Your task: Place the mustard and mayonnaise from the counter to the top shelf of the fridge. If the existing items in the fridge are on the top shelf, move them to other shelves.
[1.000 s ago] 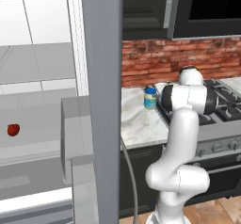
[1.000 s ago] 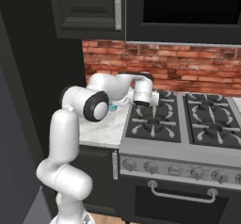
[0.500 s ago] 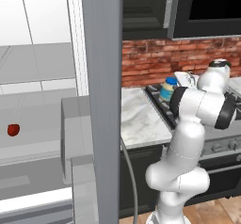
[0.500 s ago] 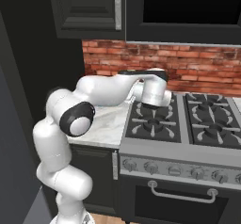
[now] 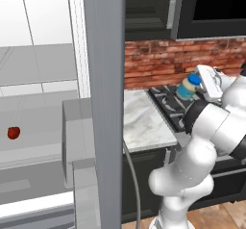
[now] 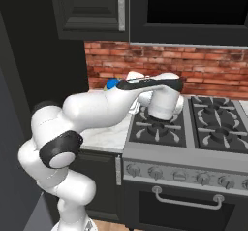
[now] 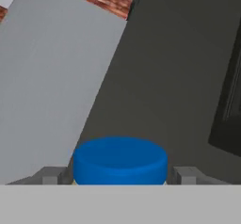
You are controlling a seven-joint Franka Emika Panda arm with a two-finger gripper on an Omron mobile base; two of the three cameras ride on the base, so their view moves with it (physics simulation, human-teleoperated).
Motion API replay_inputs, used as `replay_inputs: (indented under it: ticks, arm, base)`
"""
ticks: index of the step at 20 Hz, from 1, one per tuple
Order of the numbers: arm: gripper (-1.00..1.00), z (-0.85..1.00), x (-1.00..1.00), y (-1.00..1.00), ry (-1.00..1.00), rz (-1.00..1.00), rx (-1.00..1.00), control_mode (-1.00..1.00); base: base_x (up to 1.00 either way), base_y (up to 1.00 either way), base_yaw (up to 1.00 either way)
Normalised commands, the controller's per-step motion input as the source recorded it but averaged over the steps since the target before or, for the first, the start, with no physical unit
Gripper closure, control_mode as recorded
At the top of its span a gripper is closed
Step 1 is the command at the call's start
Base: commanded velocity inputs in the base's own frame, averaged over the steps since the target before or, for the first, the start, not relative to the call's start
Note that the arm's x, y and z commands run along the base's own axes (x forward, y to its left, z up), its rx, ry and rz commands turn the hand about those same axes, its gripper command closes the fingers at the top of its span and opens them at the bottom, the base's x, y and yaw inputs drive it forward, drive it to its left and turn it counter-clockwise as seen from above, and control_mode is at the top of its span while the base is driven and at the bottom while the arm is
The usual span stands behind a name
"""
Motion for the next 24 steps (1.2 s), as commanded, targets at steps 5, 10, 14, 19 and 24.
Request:
replay_inputs:
  ticks: [5,10,14,19,24]
  arm:
    - [1.0,0.33,-1.0,0.1,-0.25,0.05,0.0,-1.0]
    - [1.0,0.16,-1.0,0.33,-0.18,0.1,0.0,-1.0]
    - [1.0,0.01,-1.0,0.66,-0.07,0.12,-0.06,-1.0]
    - [1.0,0.01,-0.87,0.73,0.0,0.01,-0.07,-1.0]
    - [1.0,0.08,-0.66,0.61,0.0,-0.16,-0.01,-1.0]
  base:
    - [0.0,0.0,0.0]
    - [0.0,0.0,0.0]
    - [0.0,0.0,0.0]
    - [0.0,0.0,0.0]
    - [0.0,0.0,0.0]
